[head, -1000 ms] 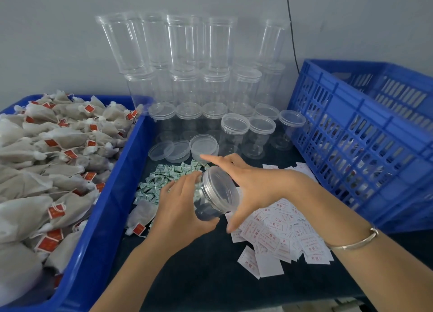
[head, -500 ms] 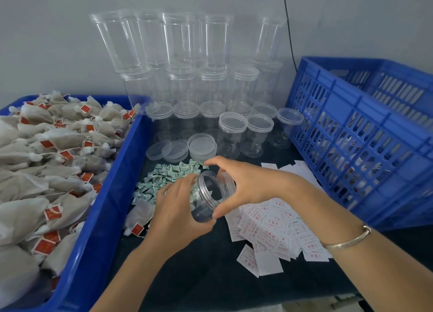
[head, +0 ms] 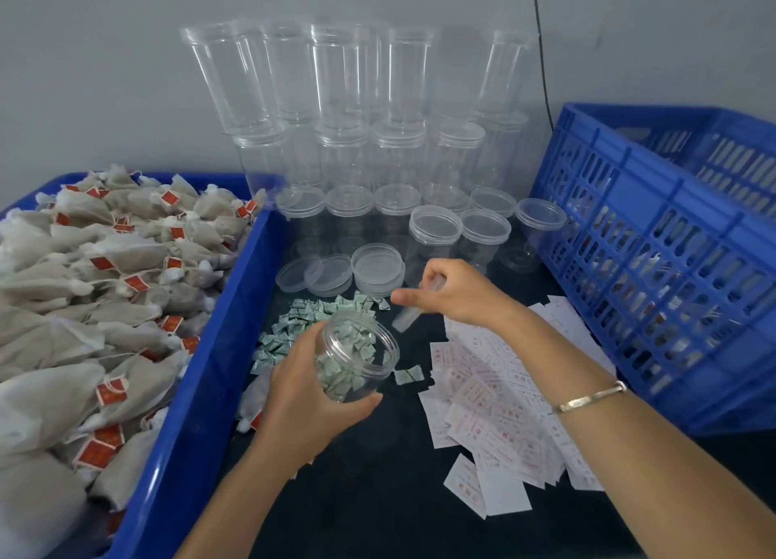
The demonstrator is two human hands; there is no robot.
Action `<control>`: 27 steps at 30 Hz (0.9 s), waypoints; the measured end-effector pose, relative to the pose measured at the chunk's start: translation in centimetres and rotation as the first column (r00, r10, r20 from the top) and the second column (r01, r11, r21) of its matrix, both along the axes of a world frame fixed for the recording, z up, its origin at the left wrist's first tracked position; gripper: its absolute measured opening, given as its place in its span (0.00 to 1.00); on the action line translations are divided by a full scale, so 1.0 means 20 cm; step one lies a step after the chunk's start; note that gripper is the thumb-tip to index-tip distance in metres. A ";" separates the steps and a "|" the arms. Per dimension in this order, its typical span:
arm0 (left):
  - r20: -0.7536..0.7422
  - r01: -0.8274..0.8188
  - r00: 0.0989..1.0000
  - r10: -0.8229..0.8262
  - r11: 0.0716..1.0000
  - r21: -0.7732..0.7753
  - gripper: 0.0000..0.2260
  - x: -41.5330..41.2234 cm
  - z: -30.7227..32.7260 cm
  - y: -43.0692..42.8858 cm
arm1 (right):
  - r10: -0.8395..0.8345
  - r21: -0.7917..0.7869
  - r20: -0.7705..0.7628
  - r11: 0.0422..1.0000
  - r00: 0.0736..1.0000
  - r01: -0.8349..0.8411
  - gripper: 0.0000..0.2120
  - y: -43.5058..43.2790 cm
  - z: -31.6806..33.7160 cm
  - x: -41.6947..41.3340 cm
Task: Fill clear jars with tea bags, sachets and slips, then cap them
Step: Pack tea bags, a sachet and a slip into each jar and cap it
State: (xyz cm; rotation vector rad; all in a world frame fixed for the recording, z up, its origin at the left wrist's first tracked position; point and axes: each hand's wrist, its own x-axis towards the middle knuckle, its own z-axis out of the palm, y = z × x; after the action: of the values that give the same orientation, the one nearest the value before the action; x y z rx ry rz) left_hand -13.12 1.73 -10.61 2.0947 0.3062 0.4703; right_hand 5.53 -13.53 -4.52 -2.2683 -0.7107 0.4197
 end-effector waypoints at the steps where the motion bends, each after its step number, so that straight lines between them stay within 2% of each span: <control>1: 0.010 -0.004 1.000 0.004 0.999 -0.034 0.36 -0.01 -0.01 0.01 | -0.045 0.054 0.002 0.998 0.999 0.044 0.31 0.05 -0.03 0.03; 4: 0.019 -0.013 1.000 0.015 0.996 -0.093 0.35 -0.03 -0.01 0.03 | -0.095 0.132 0.049 0.987 0.994 0.088 0.30 0.23 -0.11 0.09; 7: 0.001 -0.024 1.000 0.024 0.992 -0.127 0.36 -0.04 -0.01 0.04 | -0.071 0.110 0.154 0.992 0.986 0.054 0.30 0.42 -0.18 0.13; 10: -0.024 -0.035 0.999 0.031 0.989 -0.147 0.39 -0.05 -0.01 0.06 | -0.116 0.075 0.249 0.992 0.962 0.101 0.29 0.57 -0.22 0.21; 15: -0.044 -0.030 0.999 0.024 0.990 -0.134 0.44 -0.09 -0.03 0.08 | -0.126 -0.043 0.453 0.986 0.883 0.163 0.42 0.69 -0.26 0.29; 20: -0.114 -0.032 0.993 0.015 0.989 -0.146 0.49 -0.09 -0.07 0.08 | -0.040 -0.179 0.545 0.970 0.837 0.163 0.44 0.71 -0.29 0.31; 27: -0.080 -0.015 0.997 0.004 0.992 -0.129 0.43 -0.05 -0.08 0.05 | 0.099 -0.412 0.606 0.888 0.790 0.204 0.44 0.64 -0.31 0.34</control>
State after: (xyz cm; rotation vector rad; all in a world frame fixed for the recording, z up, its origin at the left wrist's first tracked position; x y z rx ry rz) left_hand -14.16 2.77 -12.12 1.9888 0.3836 0.3629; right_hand 12.31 -0.75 -10.68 -2.9146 -0.9330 -0.2472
